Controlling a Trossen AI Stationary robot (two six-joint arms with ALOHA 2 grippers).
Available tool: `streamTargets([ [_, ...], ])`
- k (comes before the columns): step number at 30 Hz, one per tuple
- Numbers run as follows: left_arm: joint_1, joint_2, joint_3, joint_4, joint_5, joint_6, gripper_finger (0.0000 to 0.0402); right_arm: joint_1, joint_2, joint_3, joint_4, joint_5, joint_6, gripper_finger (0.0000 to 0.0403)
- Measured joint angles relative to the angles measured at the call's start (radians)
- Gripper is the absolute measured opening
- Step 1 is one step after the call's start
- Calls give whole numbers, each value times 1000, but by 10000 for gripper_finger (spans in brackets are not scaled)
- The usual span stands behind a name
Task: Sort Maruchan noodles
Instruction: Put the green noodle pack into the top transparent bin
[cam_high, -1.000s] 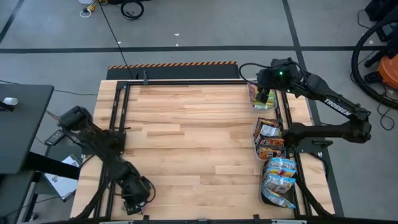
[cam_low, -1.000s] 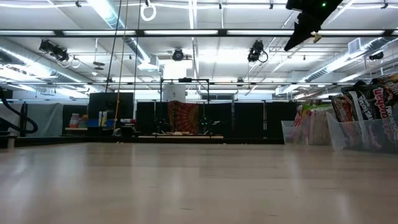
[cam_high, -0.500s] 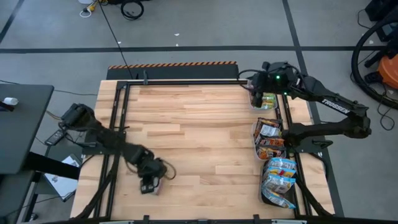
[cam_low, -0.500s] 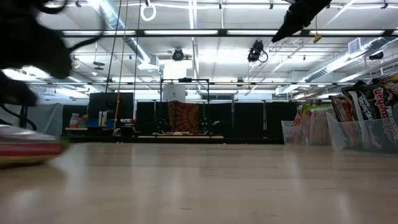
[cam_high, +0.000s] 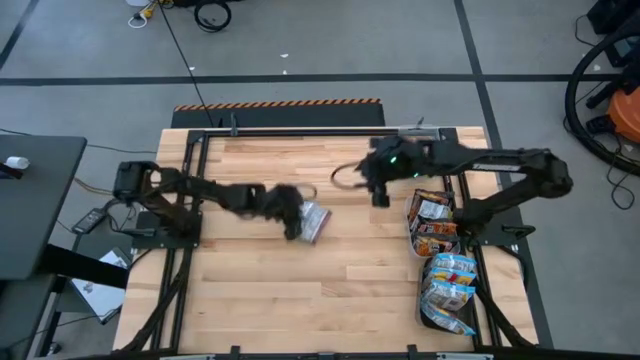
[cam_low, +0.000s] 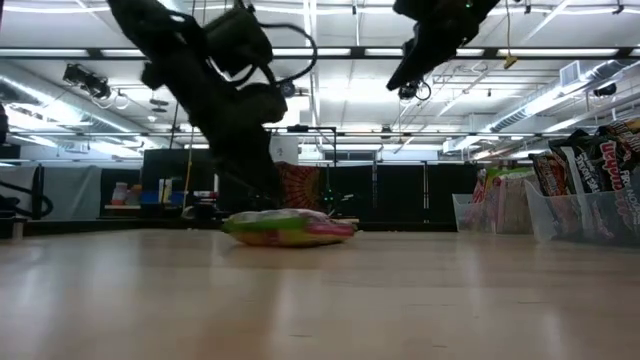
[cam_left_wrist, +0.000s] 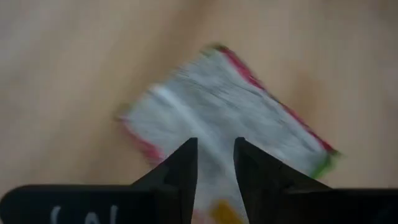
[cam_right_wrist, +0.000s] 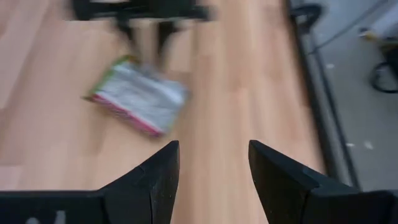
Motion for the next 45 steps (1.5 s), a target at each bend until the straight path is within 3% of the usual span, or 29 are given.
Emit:
streamTargets([
  [3, 107, -11, 25, -38, 14, -28, 109, 75, 73, 0, 21, 12, 26, 197],
  [7, 207, -60, 93, -216, 73, 8, 109, 164, 175, 0, 117, 21, 41, 197],
  [13, 202, -66, 96, -485, 119, 156, 109, 246, 317, 0, 299, 142, 43, 197],
  [17, 142, -55, 27, -446, 122, 136, 109, 278, 391, 0, 333, 188, 107, 197],
  [25, 6, -53, -121, -80, 95, -26, 109, 381, 471, 0, 331, 244, 217, 197],
  [34, -99, -25, -138, 320, 87, 30, 109, 473, 510, 0, 324, 424, 207, 197],
  [38, -93, -37, -101, 261, 92, 112, 109, 481, 560, 0, 323, 455, 175, 197],
  [42, -59, -82, -46, 41, 89, 131, 109, 482, 634, 0, 361, 491, 44, 197],
  [45, -37, -134, -21, -128, 89, 132, 109, 487, 680, -1, 423, 589, -84, 197],
])
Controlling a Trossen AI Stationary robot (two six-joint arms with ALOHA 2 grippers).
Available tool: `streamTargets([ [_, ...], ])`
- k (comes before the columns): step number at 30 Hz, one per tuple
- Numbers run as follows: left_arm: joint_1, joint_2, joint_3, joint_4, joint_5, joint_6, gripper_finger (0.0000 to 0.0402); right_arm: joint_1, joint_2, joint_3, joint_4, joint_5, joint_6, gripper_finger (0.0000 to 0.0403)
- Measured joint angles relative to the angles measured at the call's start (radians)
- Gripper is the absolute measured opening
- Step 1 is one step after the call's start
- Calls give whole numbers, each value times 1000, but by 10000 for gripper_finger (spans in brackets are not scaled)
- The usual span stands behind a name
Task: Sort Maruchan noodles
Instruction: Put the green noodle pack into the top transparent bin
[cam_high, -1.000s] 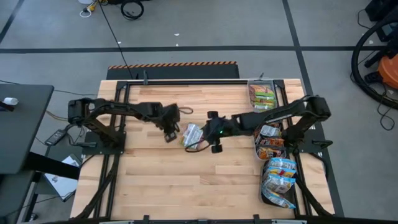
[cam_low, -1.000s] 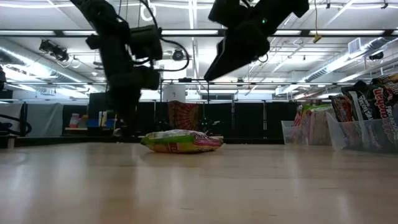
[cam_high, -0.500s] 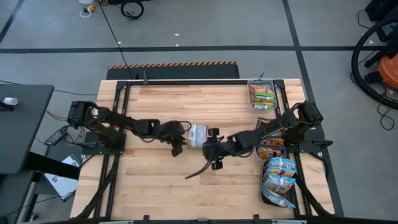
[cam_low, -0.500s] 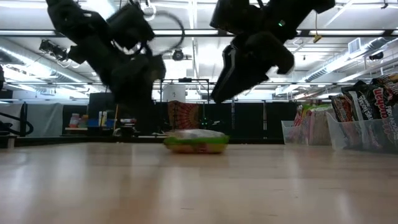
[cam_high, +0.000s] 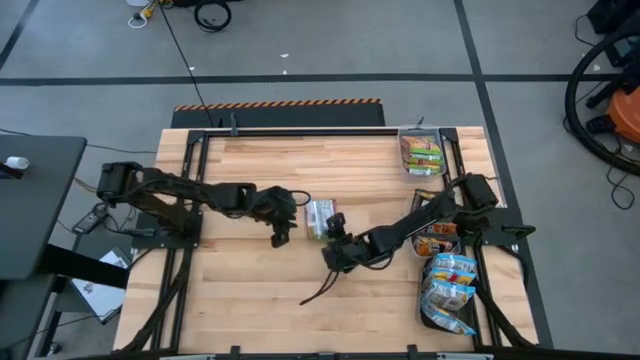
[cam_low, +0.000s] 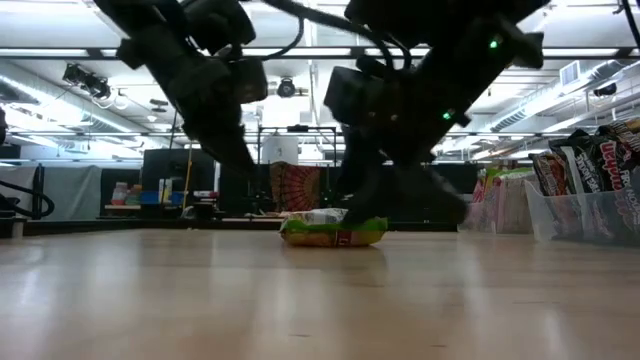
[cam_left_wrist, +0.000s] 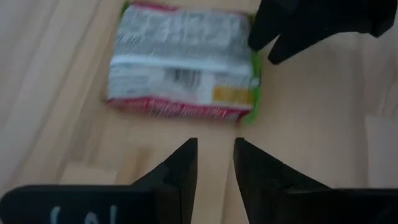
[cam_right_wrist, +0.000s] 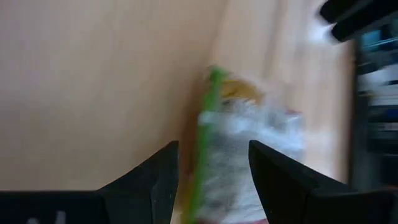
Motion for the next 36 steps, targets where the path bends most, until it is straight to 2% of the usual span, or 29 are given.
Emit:
streamTargets([
  [2, 6, -36, 1, -72, 0, 0, 109, 0, 14, 1, 45, 60, -50, 200],
  [6, 4, -77, 0, -134, -7, -6, 109, 0, 26, 3, 59, 62, -52, 212],
  [13, -1, -79, 0, -82, -22, -53, 109, 6, 38, -4, 29, 46, 8, 254],
  [18, 1, -79, 0, 3, -22, -37, 109, -24, 38, -11, 46, 126, 29, 251],
  [21, 2, -79, 0, 59, -23, -18, 109, -49, 38, -11, 55, 94, 32, 225],
  [25, 2, -96, 0, 66, -22, -63, 109, -73, 37, -11, 65, 6, 31, 170],
  [32, 4, -274, 1, 45, -12, -136, 109, -100, 24, -9, 88, -45, 32, 27],
  [33, 6, -307, 1, 42, -12, -134, 109, -104, 18, -2, 71, -52, 32, 15],
  [36, 7, -408, 1, 39, -12, -121, 109, -118, -40, 44, -47, -57, 75, 12],
])
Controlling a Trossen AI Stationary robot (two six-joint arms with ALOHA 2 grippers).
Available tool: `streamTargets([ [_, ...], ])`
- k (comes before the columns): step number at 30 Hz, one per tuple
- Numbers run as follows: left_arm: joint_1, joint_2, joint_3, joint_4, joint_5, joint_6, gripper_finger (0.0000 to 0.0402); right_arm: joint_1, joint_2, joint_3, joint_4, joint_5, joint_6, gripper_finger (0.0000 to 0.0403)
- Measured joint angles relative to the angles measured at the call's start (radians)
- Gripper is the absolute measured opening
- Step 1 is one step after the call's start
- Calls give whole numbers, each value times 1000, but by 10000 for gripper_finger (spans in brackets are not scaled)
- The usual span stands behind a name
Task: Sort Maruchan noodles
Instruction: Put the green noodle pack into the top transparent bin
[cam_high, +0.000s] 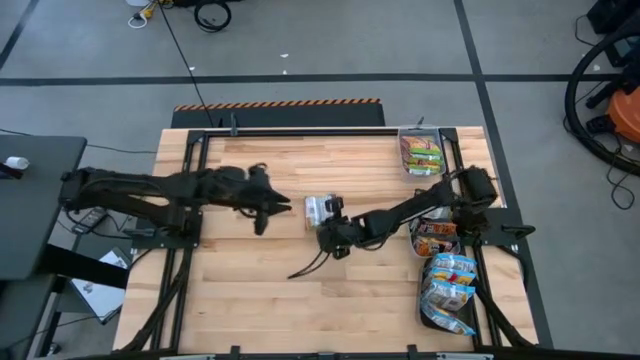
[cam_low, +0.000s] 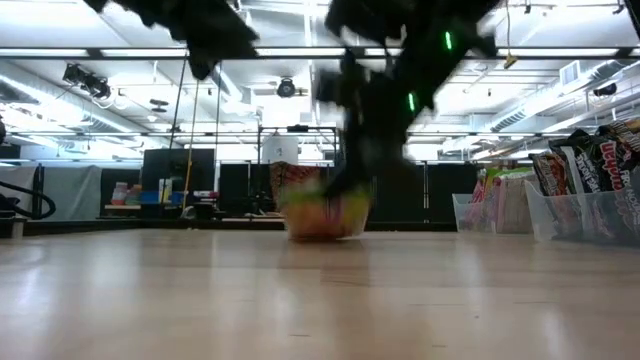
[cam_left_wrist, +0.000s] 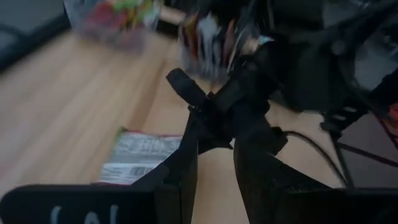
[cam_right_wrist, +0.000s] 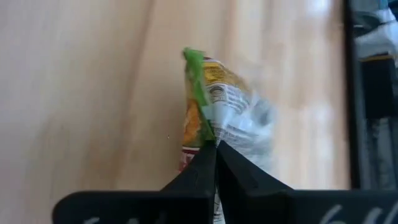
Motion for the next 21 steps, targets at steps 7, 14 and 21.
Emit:
streamTargets([
  [7, 0, -185, 1, 3, -22, 104, 109, -124, -275, 129, -446, -111, 44, 6],
  [14, -1, -250, 1, 7, -70, 123, 109, -474, -593, 143, -820, -233, -83, 5],
  [21, -2, -242, 0, 68, -70, 42, 109, -875, -685, 143, -888, -361, -382, 4],
])
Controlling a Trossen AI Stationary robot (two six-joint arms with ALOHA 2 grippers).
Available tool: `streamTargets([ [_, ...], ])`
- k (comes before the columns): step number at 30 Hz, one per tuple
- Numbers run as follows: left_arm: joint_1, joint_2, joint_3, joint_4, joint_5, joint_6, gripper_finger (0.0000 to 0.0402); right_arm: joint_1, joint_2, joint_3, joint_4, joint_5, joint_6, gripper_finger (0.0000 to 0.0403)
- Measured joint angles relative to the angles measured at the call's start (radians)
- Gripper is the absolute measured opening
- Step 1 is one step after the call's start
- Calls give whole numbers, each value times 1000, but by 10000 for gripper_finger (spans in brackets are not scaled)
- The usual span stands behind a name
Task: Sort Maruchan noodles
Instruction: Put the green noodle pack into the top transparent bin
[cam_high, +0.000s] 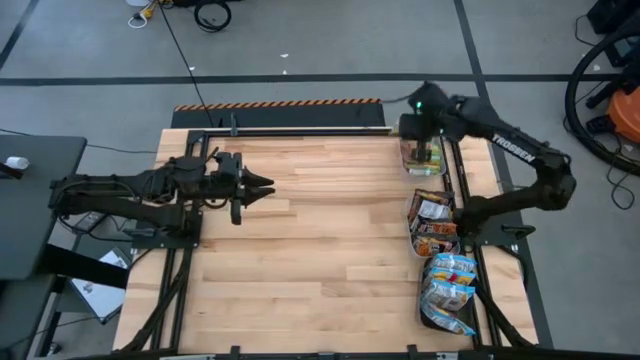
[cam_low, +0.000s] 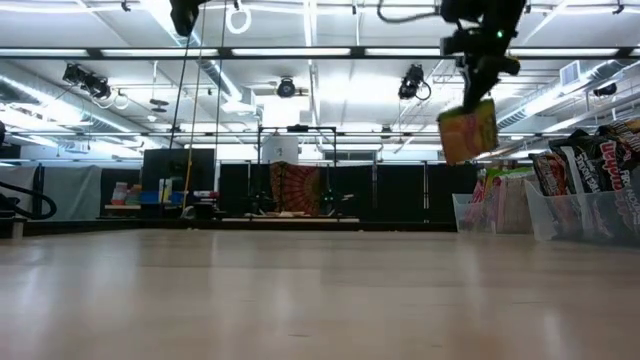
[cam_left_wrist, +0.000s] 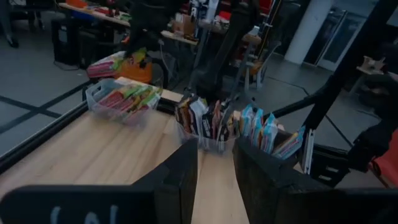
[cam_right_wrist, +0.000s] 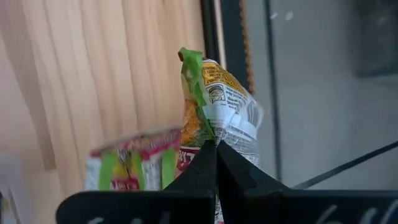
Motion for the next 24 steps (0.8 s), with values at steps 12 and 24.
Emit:
streamTargets([
  [12, 1, 1, 0, 59, 0, -11, 109, -299, 195, -2, -7, -208, -93, 3],
  [24, 1, 1, 0, 65, -45, -27, 109, -349, 304, -2, 24, -245, 73, 41],
])
